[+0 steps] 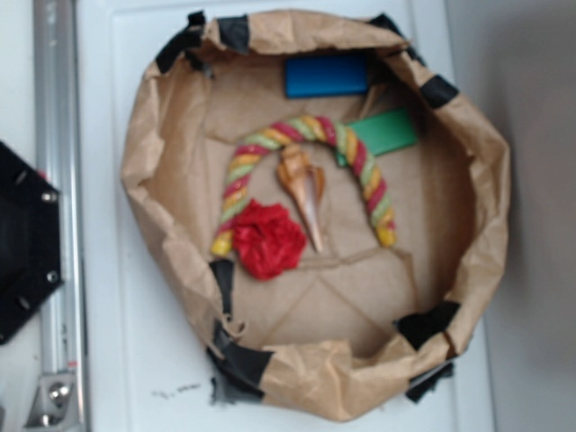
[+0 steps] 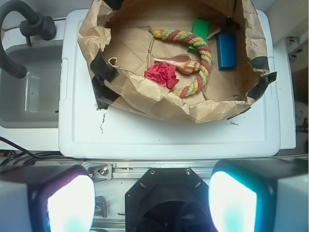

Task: Grab the multicolored rope.

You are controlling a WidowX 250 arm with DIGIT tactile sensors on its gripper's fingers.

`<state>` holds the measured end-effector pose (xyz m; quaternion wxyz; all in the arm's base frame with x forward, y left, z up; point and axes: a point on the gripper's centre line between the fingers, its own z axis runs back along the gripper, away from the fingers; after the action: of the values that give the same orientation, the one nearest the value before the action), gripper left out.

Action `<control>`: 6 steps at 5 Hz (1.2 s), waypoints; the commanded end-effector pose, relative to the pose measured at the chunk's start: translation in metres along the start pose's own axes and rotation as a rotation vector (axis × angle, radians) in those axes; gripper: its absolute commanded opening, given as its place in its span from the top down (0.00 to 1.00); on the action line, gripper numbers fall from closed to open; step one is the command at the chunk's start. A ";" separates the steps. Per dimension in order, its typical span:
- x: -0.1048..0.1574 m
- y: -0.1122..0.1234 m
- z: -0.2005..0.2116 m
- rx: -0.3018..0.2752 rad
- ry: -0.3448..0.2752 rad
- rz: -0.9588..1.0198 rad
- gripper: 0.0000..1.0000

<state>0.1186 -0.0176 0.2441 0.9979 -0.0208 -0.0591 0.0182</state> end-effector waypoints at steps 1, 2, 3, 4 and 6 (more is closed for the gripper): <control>0.000 0.000 0.000 0.000 0.000 0.000 0.00; 0.046 0.031 -0.049 0.071 0.001 0.243 0.00; 0.089 0.057 -0.090 0.162 -0.098 0.400 0.00; 0.134 0.079 -0.143 0.240 -0.115 0.390 0.00; 0.149 0.089 -0.206 0.273 0.020 0.274 0.00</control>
<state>0.2801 0.0624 0.0382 0.9818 0.1051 -0.0142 0.1572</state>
